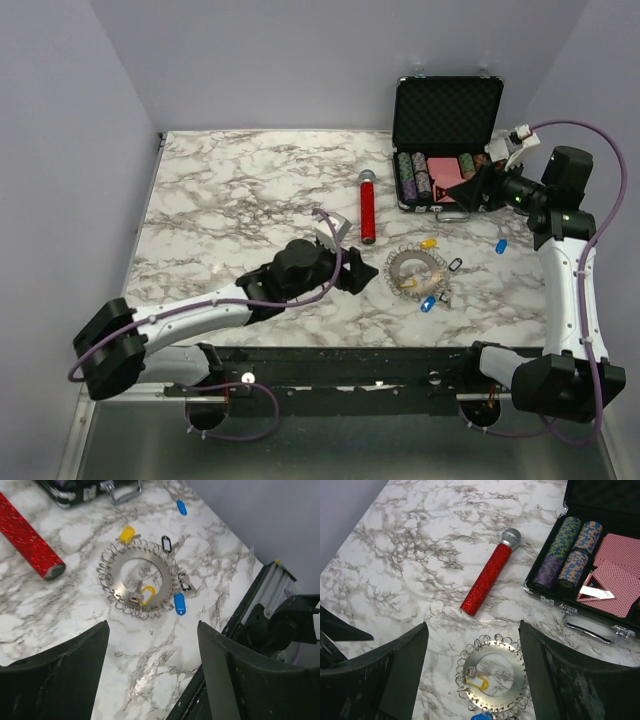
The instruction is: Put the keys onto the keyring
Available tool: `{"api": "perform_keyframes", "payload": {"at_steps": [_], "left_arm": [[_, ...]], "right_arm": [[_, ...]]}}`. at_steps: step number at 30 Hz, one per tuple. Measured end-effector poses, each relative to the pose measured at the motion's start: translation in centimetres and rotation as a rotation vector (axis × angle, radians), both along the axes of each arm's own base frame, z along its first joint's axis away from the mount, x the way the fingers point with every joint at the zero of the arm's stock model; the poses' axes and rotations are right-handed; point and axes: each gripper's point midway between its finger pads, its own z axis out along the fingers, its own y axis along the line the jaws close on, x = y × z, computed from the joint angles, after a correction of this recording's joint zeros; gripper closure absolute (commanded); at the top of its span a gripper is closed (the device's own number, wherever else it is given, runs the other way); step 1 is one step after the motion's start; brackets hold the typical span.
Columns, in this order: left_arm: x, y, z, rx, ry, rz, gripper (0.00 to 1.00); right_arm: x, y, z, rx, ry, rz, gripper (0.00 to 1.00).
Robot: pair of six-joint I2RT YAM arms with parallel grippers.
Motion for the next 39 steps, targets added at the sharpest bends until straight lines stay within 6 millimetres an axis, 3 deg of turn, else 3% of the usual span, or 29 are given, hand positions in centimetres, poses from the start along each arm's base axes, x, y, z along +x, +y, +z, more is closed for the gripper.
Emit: {"api": "perform_keyframes", "payload": {"at_steps": [2,5,8,9,10,12,14,17,24,39], "left_arm": [[-0.1,2.1,1.7,-0.025,-0.036,0.027,0.09],[1.4,7.4,3.6,-0.074,-0.078,0.115,0.01],[5.2,16.6,6.0,-0.125,-0.133,0.349,0.01],[5.6,18.9,7.0,-0.130,-0.160,0.404,0.01],[5.8,20.8,7.7,-0.126,-0.179,0.450,0.01],[5.4,23.6,9.2,-0.090,-0.213,0.510,0.01],[5.0,25.3,10.5,-0.053,-0.240,0.547,0.01],[3.6,26.8,11.8,0.005,-0.273,0.572,0.01],[-0.2,28.3,11.4,0.065,-0.309,0.573,0.01],[-1.4,28.9,10.8,0.073,-0.303,0.583,0.01]], "right_arm": [[-0.1,0.0,-0.2,-0.009,0.000,0.006,0.18],[-0.2,0.0,-0.2,-0.025,-0.009,0.017,0.16],[-0.4,0.1,-0.3,-0.028,-0.007,0.030,0.12],[-0.4,0.1,-0.3,-0.029,-0.006,0.033,0.10],[-0.5,0.2,-0.3,-0.029,-0.006,0.038,0.02],[-0.5,0.3,-0.3,-0.029,-0.009,0.045,0.00],[-0.5,0.2,-0.3,-0.028,-0.009,0.044,0.00],[-0.5,0.2,-0.2,-0.023,-0.006,0.041,0.00],[-0.2,0.1,1.9,-0.005,-0.030,0.013,0.00],[-0.9,0.4,3.1,0.039,-0.029,-0.009,0.00]]}}
